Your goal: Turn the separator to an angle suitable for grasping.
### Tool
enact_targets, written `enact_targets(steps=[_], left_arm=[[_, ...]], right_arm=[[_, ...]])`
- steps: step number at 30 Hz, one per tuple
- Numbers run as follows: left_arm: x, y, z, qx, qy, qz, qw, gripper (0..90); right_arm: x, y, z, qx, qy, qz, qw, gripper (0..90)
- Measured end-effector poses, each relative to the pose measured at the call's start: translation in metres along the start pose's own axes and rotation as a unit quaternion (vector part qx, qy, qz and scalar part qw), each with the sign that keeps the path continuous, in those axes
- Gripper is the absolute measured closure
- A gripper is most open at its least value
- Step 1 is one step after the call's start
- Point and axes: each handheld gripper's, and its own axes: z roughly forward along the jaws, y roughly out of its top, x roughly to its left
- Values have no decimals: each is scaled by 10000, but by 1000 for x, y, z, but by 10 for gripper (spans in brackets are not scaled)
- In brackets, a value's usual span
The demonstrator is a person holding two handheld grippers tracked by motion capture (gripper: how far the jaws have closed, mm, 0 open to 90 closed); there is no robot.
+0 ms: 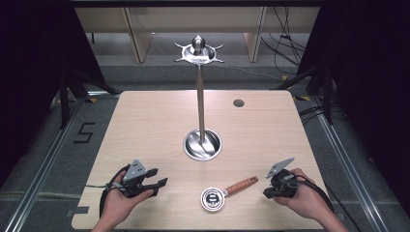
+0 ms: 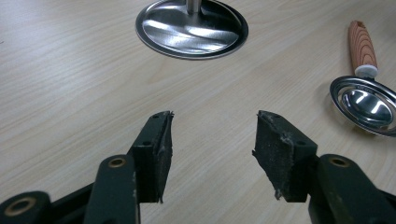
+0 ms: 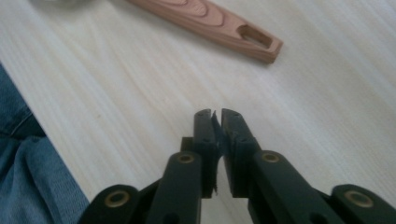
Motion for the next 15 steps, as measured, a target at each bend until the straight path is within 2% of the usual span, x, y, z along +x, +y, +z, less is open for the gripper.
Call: enact_targets(steps=[3, 4, 5, 8, 9, 11, 12, 14, 15], left_arm=[[0, -1, 1, -6, -12, -30, 10000, 457], [0, -1, 1, -9, -12, -28, 10000, 457], [0, -1, 1, 7, -33, -17, 10000, 457], [0, -1, 0, 9, -21, -19, 10000, 457], [0, 0, 0, 0, -18, -22, 10000, 457], [0, 0, -1, -29, -44, -33, 10000, 457], [0, 0, -1, -6, -50, -30, 10000, 457], [0, 0, -1, -23, -43, 2, 10000, 457], [0, 0, -1, -34, -54, -24, 10000, 457]], right_arm=[[-2, 9, 2, 132, -55, 78, 9999, 900], [-1, 16, 4, 289, -161, 186, 9993, 900], [-1, 20, 5, 333, -176, 215, 9991, 900], [-2, 30, 12, 506, -146, 301, 9982, 900], [-1, 34, 14, 555, -147, 405, 9975, 900], [-2, 37, 16, 596, -183, 369, 9974, 900], [-2, 40, 18, 689, -207, 474, 9963, 900], [-4, 45, 22, 732, -217, 504, 9958, 900], [-4, 48, 23, 787, -199, 627, 9947, 900]])
